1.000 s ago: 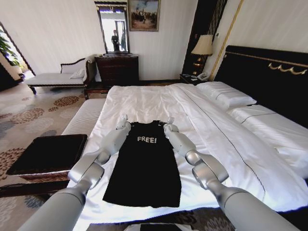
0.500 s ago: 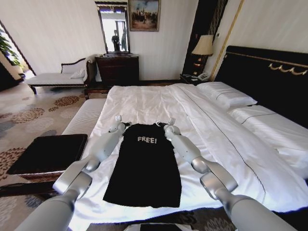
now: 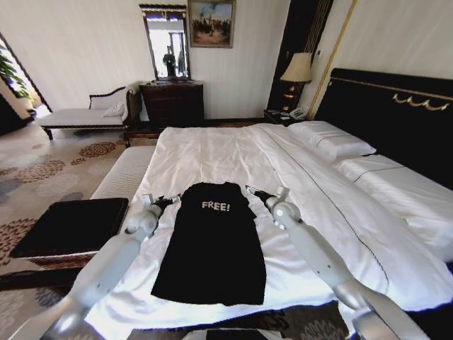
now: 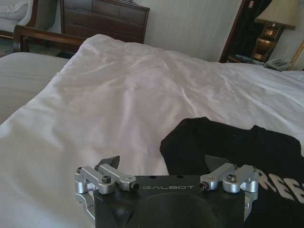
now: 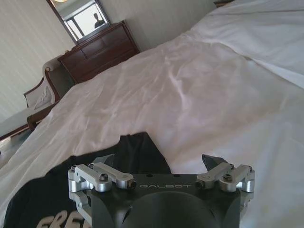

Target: Fold the clothes on the bed and place them into the basket.

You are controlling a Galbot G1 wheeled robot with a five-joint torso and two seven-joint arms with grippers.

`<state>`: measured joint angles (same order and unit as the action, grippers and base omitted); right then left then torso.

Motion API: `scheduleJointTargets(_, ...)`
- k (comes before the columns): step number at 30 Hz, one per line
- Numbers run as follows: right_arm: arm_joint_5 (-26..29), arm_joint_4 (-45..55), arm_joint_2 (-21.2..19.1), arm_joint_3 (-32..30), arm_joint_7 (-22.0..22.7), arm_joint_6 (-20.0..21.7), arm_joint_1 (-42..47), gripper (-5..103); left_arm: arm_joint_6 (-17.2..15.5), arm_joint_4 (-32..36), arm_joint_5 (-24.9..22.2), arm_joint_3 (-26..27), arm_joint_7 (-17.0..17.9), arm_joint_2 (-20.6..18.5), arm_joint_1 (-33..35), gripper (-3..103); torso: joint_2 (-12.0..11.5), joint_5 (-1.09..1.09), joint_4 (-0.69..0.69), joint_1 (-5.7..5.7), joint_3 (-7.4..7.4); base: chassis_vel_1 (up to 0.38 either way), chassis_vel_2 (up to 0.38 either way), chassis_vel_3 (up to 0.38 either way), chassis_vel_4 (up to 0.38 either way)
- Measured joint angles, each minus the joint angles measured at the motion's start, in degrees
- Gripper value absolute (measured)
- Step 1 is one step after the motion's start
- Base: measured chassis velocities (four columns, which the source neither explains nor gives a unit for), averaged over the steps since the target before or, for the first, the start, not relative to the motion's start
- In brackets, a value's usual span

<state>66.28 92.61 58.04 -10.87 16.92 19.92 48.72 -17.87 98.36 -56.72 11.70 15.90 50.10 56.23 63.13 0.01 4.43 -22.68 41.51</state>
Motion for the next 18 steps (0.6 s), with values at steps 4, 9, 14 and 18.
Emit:
scheduleJointTargets(4, -0.1, 7.6, -0.2, -7.0, 0.1, 0.6, 10.2, 100, 0.7, 8.0, 2.2, 8.4, -1.1, 0.6, 11.6, 100, 0.0, 0.01, 0.01, 0.01, -0.01, 0.0, 0.0, 0.0, 0.0)
scheduleJointTargets(9, -0.2, 14.8, 0.8, -15.2, -0.5, 1.9, 23.5, 100, 1.2, 13.6, 3.7, 15.8, -2.9, 4.6, 24.0, 100, 0.0, 0.02, 0.04, 0.01, -0.01, 0.0, 0.0, 0.0, 0.0)
scheduleJointTargets(14, -0.6, 21.0, 2.1, -21.4, -2.6, 2.7, 35.3, 100, 1.9, 16.6, 5.5, 21.2, -5.1, 9.3, 32.5, 100, 0.0, -0.01, 0.05, 0.0, -0.01, 0.0, 0.0, 0.0, 0.0)
scheduleJointTargets(18, 0.1, 25.5, 4.0, -23.9, -4.0, 3.8, 41.9, 100, 2.3, 19.8, 5.5, 25.1, -5.9, 12.5, 38.0, 99, 0.0, -0.01, 0.02, 0.01, 0.0, 0.0, 0.0, 0.0, 0.0)
